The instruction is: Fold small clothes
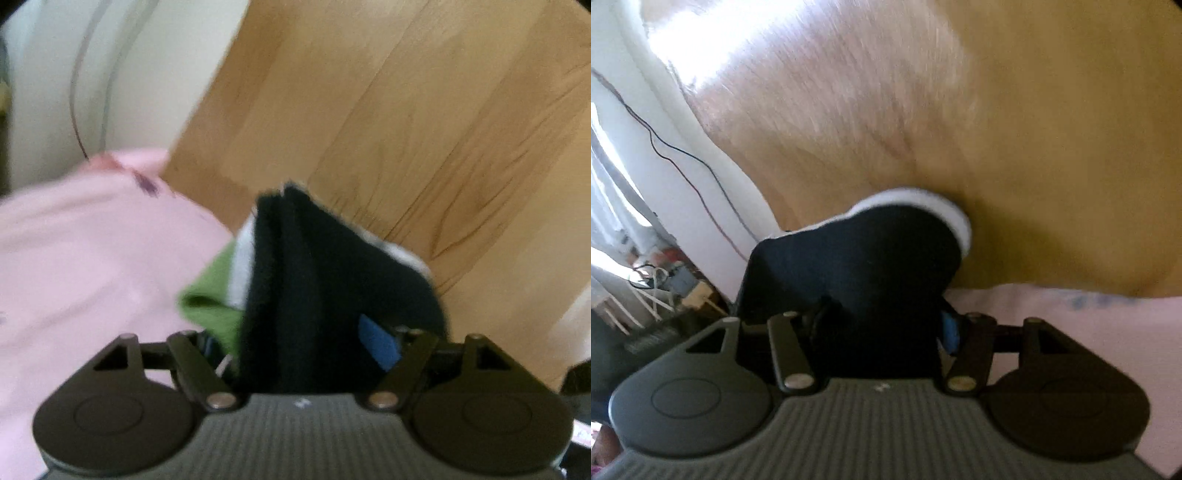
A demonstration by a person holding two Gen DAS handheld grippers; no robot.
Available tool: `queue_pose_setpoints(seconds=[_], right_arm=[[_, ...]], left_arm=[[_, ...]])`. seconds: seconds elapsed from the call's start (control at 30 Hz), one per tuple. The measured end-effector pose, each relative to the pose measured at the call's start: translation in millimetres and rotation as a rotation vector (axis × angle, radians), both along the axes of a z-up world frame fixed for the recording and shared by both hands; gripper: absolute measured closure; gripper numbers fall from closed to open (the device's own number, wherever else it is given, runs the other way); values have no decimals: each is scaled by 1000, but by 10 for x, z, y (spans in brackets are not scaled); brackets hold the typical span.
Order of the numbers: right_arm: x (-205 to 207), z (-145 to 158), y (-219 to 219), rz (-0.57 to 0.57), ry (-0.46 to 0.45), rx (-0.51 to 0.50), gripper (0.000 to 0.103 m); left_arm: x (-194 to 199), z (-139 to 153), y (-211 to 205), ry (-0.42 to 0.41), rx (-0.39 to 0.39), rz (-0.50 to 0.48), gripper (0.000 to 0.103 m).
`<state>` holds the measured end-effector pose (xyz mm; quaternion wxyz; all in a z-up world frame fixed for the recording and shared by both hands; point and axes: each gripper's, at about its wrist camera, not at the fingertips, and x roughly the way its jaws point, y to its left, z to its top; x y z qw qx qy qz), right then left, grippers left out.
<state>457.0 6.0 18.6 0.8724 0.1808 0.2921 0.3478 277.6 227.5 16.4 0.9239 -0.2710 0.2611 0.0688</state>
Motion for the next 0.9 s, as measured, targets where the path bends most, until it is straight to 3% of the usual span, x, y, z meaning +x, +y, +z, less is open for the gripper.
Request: queue_pose_setpoints(seconds=[0.1,0.3,0.47,0.57,0.67,0.77,0.9], right_arm=[[-507,133,-289,-27,-62,-3,39],[-1748,104,-849,-33,-49,18,30],[-2568,-84,-1161,-109,-82,-44,27],[-2788,-203,-1316,-160,-63,-33,24],[-2907,-275,-1364,-197,-107,-97,18],[-2965,-326,-1359,-242,-131,-114,16],[-2937,-316,-1329,-270,-160,-119,5]], left_arm=[[-427,167,-149,-31,78,11,28],[-1325,150,-860,-52,251,-61,24],[-1797,51,-1359,-15,304,-125,24],[-2004,-50,-1509,13,312,-115,24],[-2080,-154,-1571,68,303,-101,24],[-2120,-198,-1588,84,303,-67,24],[-2127,-203,-1622,79,342,-42,18]])
